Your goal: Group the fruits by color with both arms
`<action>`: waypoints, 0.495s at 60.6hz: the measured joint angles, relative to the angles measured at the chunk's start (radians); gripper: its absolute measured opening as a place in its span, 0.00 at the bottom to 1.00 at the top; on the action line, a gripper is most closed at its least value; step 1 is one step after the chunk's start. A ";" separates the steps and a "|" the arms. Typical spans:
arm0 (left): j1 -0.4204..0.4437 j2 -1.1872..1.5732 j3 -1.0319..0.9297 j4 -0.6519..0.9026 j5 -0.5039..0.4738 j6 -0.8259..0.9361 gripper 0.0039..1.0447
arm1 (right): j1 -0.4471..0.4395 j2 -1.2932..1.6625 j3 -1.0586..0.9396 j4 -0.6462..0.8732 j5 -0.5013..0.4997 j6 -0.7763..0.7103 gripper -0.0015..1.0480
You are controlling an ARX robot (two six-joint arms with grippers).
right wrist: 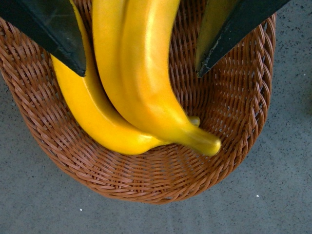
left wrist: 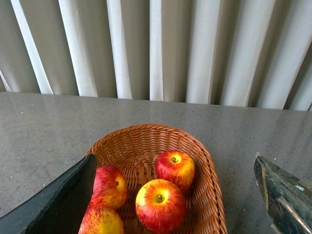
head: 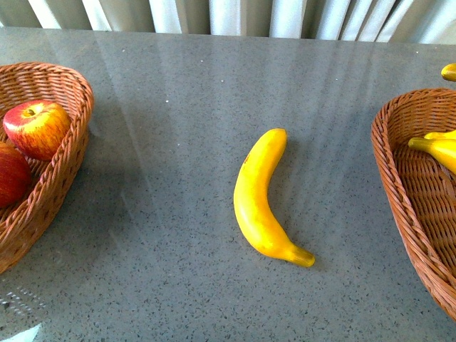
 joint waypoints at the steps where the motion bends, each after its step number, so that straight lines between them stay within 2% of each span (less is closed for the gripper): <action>1: 0.000 0.000 0.000 0.000 0.000 0.000 0.91 | 0.000 0.000 0.000 0.000 0.002 -0.002 0.65; 12: 0.000 0.000 0.000 0.000 0.000 0.000 0.91 | 0.030 0.000 0.002 -0.003 0.015 -0.015 0.92; 20: 0.000 0.000 0.000 0.000 0.000 0.000 0.91 | 0.116 0.008 0.023 -0.023 0.031 -0.015 0.91; 30: 0.000 0.000 0.000 0.000 0.000 0.000 0.91 | 0.296 0.082 0.092 -0.044 0.003 0.013 0.91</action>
